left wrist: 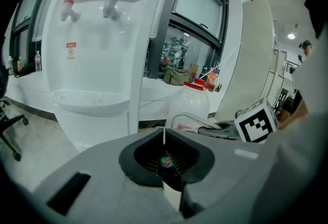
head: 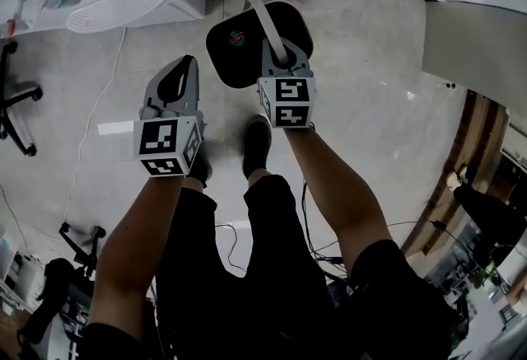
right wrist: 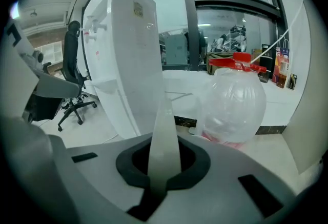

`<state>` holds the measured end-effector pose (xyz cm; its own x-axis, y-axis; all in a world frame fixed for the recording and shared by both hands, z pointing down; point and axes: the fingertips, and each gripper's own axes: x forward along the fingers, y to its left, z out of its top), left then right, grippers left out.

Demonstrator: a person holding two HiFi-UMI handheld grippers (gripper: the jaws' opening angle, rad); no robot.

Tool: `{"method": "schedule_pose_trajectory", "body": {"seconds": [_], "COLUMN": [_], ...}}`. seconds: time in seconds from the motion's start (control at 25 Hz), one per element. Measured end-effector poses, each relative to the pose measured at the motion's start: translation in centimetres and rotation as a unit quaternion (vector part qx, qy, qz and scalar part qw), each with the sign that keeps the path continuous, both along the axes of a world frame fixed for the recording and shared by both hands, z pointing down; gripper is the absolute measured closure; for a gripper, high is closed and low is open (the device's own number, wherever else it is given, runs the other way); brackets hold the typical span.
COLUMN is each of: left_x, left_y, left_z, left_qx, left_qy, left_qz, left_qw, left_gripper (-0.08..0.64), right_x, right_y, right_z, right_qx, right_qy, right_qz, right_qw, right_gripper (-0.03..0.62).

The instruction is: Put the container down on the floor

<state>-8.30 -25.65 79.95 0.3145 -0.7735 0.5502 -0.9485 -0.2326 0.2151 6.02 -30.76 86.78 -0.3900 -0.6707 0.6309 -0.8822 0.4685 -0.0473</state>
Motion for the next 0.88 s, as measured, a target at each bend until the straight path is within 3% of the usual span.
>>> {"method": "schedule_pose_trajectory", "body": {"seconds": [0.24,0.4,0.64,0.88], "left_x": [-0.1,0.0,-0.5,-0.9], "left_y": [-1.0,-2.0,-1.9,-1.4], "left_z": [2.6,3.0,4.1,4.5], "left_qx": [-0.012,0.000,-0.003,-0.010], "left_qy": [0.011,0.020,0.005,-0.007], "left_qz": [0.000,0.007,0.012,0.016], "left_qw": [0.9999,0.9998,0.9999,0.9998], "left_gripper": [0.548,0.548,0.548,0.548], "right_x": [-0.4,-0.8,-0.9,-1.0], "right_y": [-0.7,-1.4,-1.8,-0.9], "right_z": [3.0,3.9,4.3,4.6], "right_qx": [0.001,0.002,-0.003,-0.002], "right_qy": [0.009,0.002,-0.016,-0.003], "right_qz": [0.002,0.018,0.031,0.025], "right_qw": [1.000,1.000,0.999,1.000], "right_gripper": [0.582,0.583,0.582,0.581]}}
